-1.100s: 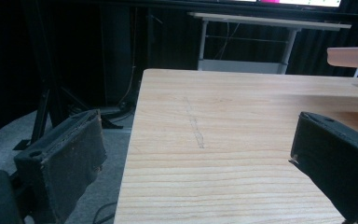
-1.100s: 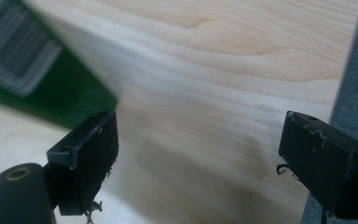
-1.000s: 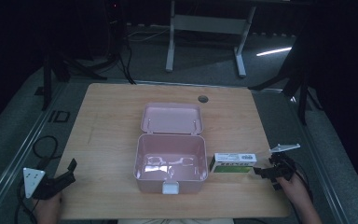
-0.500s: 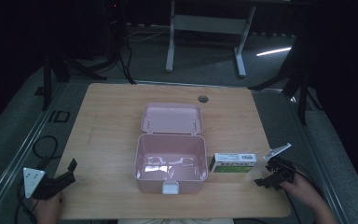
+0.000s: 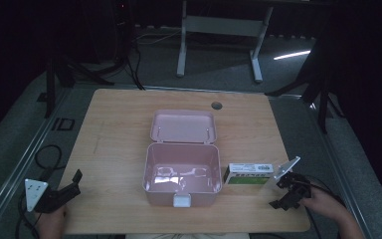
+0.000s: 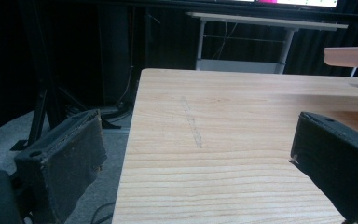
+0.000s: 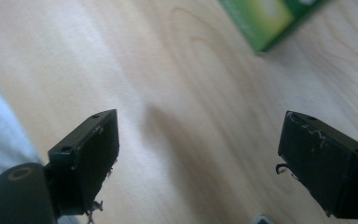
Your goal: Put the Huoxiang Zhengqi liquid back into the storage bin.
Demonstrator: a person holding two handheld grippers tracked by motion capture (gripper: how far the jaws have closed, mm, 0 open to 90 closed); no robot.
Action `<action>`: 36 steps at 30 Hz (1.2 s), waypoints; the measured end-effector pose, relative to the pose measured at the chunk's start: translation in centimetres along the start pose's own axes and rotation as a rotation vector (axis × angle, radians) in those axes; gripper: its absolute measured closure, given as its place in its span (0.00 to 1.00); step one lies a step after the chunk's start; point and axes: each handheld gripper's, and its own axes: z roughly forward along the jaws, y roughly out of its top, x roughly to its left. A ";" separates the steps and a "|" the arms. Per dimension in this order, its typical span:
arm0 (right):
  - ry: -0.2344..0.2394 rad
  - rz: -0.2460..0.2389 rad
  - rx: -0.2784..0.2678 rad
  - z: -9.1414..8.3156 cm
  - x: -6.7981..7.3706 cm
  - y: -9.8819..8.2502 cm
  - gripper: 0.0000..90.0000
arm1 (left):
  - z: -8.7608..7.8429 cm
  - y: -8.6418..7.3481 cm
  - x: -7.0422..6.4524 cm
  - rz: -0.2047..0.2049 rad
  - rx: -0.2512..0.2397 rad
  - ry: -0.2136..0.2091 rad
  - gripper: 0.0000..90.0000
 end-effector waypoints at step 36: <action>0.082 -0.442 0.280 1.9 6.7 8.1 0.15 | 0.0 0.0 0.0 0.004 0.004 -0.007 0.03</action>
